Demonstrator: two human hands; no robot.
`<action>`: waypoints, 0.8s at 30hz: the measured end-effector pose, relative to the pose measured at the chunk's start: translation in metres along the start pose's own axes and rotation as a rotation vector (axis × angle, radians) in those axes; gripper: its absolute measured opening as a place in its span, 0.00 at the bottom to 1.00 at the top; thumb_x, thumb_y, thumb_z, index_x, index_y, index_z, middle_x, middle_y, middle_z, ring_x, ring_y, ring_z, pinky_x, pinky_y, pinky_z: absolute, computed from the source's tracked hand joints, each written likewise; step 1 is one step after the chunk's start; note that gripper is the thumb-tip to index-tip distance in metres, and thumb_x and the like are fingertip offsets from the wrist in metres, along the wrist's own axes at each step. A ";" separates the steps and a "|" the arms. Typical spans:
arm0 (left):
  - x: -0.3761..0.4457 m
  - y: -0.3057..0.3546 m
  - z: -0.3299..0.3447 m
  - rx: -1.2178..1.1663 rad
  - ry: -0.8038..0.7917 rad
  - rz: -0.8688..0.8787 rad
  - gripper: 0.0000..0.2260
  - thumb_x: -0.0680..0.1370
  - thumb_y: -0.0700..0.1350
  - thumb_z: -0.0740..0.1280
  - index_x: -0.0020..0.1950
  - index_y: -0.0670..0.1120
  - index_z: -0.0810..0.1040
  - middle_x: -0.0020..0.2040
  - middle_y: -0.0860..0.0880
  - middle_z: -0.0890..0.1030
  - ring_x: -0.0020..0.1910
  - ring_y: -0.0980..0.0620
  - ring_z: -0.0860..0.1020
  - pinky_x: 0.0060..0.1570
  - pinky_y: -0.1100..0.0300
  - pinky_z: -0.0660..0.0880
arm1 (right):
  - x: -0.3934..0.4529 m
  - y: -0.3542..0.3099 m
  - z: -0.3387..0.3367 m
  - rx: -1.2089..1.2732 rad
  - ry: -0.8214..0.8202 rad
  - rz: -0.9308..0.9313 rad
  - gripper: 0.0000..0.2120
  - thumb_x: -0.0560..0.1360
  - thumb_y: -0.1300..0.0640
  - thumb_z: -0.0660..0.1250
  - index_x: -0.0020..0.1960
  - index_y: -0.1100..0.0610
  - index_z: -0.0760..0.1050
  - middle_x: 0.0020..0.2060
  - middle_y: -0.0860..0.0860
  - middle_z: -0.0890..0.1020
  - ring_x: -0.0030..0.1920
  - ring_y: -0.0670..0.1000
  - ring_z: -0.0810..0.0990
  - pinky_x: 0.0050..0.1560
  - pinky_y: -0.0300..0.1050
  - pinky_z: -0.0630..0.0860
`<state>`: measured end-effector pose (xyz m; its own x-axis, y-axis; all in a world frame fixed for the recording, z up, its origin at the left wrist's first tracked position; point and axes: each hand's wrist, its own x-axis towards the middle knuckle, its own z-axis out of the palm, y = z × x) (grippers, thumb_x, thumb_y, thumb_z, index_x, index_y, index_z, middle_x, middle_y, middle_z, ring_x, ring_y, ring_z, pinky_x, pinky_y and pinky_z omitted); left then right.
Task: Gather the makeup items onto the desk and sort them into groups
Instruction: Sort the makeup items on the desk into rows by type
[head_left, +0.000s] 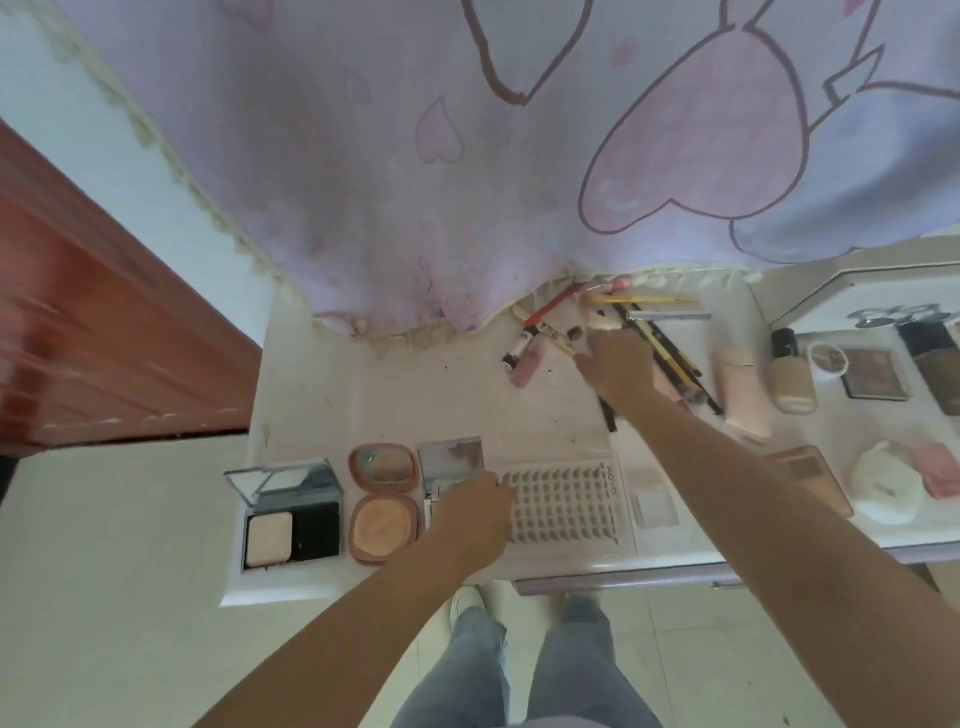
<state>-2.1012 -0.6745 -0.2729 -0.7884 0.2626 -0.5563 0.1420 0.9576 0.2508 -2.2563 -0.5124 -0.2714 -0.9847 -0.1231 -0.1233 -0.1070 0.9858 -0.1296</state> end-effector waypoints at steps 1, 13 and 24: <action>0.000 0.000 -0.001 -0.017 0.008 -0.013 0.15 0.78 0.41 0.57 0.64 0.42 0.67 0.63 0.43 0.69 0.62 0.44 0.71 0.57 0.53 0.69 | 0.008 -0.001 -0.001 0.023 0.009 0.011 0.16 0.77 0.53 0.58 0.55 0.64 0.73 0.51 0.61 0.79 0.55 0.59 0.75 0.53 0.51 0.71; -0.018 0.026 0.019 -0.137 0.201 -0.256 0.13 0.78 0.45 0.57 0.60 0.42 0.71 0.57 0.45 0.73 0.57 0.46 0.73 0.51 0.56 0.71 | -0.101 0.019 0.022 -0.249 -0.543 -0.666 0.46 0.65 0.34 0.66 0.74 0.52 0.49 0.74 0.56 0.47 0.74 0.58 0.45 0.71 0.59 0.46; -0.046 0.040 0.016 -0.801 0.502 -0.604 0.20 0.76 0.49 0.64 0.65 0.41 0.70 0.56 0.45 0.78 0.51 0.50 0.77 0.50 0.59 0.73 | -0.096 0.015 0.002 0.016 -0.570 -0.653 0.50 0.62 0.38 0.72 0.74 0.49 0.46 0.72 0.57 0.52 0.72 0.59 0.53 0.71 0.54 0.52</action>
<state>-2.0497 -0.6464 -0.2494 -0.7753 -0.4702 -0.4217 -0.6287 0.5111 0.5860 -2.1636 -0.4856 -0.2633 -0.5072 -0.7070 -0.4928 -0.6213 0.6963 -0.3594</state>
